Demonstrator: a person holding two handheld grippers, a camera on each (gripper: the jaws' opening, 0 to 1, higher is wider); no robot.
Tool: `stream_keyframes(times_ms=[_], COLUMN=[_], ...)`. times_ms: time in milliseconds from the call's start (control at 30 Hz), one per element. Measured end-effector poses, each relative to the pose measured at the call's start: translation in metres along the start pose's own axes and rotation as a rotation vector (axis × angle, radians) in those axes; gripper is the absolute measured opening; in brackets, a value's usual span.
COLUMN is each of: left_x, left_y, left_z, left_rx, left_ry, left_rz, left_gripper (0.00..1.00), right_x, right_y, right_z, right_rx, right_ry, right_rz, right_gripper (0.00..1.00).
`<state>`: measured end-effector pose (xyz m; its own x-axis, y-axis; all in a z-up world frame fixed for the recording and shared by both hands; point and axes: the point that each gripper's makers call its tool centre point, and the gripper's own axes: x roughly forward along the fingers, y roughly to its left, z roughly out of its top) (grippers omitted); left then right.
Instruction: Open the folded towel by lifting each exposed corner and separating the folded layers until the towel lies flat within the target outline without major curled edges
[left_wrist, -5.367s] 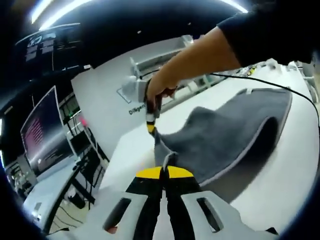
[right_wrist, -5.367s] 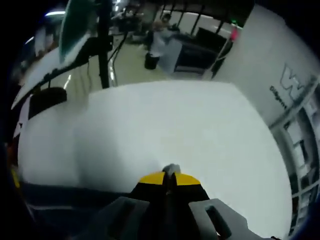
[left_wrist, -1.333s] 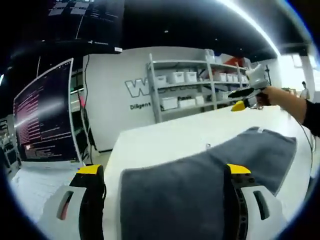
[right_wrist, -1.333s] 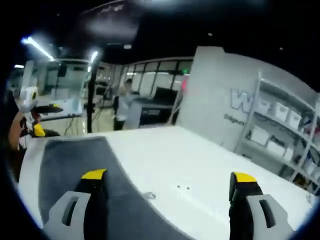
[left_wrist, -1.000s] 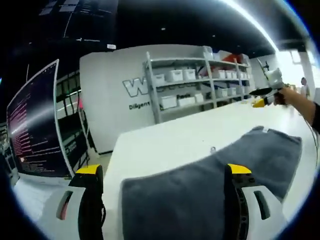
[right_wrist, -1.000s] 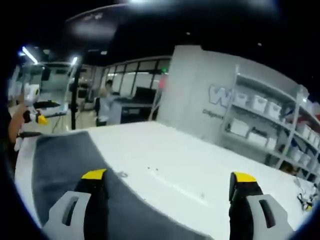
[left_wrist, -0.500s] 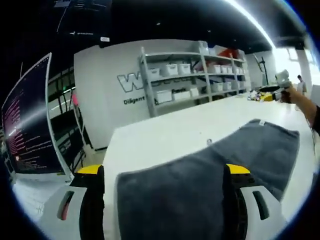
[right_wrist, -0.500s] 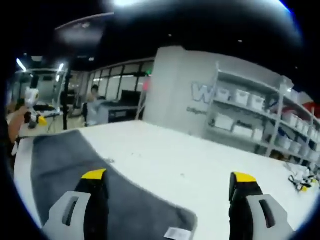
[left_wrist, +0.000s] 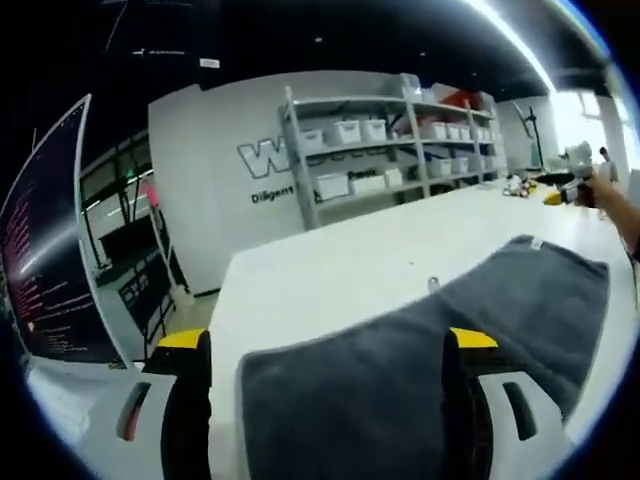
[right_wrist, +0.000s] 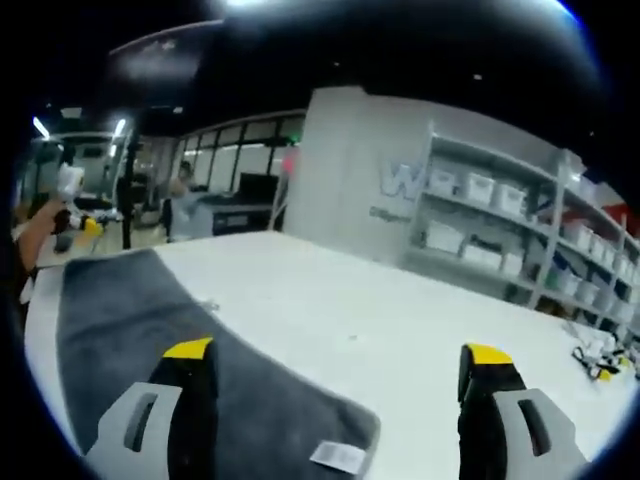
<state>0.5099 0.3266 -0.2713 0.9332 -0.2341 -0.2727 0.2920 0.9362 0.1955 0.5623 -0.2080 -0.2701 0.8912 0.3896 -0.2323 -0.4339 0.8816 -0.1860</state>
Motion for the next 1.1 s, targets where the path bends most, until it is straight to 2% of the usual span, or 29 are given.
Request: stream_keyframes(times_ms=[67, 133, 200, 233, 267, 367, 433, 600, 700, 767, 833, 900, 1033, 1100], left_x=[0.010, 0.019, 0.029, 0.033, 0.040, 0.065, 0.075, 0.095, 0.098, 0.102, 0.108, 0.113, 0.118, 0.119], left_y=[0.001, 0.011, 0.040, 0.052, 0.062, 0.070, 0.075, 0.077, 0.073, 0.082, 0.085, 0.085, 0.082, 0.081], left_z=[0.000, -0.003, -0.014, -0.018, -0.020, -0.023, -0.033, -0.047, -0.054, -0.060, -0.062, -0.068, -0.078, -0.086], left_rx=[-0.001, 0.010, 0.085, 0.130, 0.140, 0.077, 0.093, 0.091, 0.093, 0.118, 0.110, 0.097, 0.067, 0.083], left_ry=[0.012, 0.036, 0.110, 0.143, 0.159, 0.163, 0.203, 0.241, 0.257, 0.267, 0.265, 0.269, 0.284, 0.313], left_rz=[-0.008, 0.026, 0.165, 0.222, 0.264, 0.239, 0.248, 0.236, 0.236, 0.281, 0.283, 0.284, 0.261, 0.259], left_gripper=[0.93, 0.91, 0.85, 0.82, 0.80, 0.81, 0.81, 0.80, 0.75, 0.71, 0.66, 0.65, 0.65, 0.66], right_x=[0.003, 0.005, 0.008, 0.009, 0.011, 0.012, 0.014, 0.017, 0.019, 0.022, 0.025, 0.033, 0.037, 0.041], right_y=[-0.003, -0.005, -0.006, -0.007, -0.008, -0.009, -0.010, -0.013, -0.015, -0.033, -0.042, -0.052, -0.054, -0.057], right_z=[-0.002, -0.004, -0.005, -0.006, -0.007, -0.007, -0.006, -0.011, -0.020, -0.030, -0.036, -0.043, -0.054, -0.057], right_rx=[0.000, 0.001, -0.003, -0.005, -0.009, -0.012, -0.012, -0.014, -0.013, 0.029, 0.037, 0.056, 0.074, 0.066], right_ry=[0.005, 0.007, 0.004, 0.006, 0.014, 0.016, 0.015, 0.026, 0.037, 0.057, 0.071, 0.083, 0.102, 0.118], right_rz=[0.000, 0.001, 0.002, 0.000, 0.001, 0.000, -0.002, -0.008, -0.020, -0.109, -0.134, -0.143, -0.138, -0.138], right_gripper=[1.00, 1.00, 0.99, 0.99, 0.99, 0.99, 0.99, 0.98, 0.96, 0.92, 0.89, 0.89, 0.84, 0.82])
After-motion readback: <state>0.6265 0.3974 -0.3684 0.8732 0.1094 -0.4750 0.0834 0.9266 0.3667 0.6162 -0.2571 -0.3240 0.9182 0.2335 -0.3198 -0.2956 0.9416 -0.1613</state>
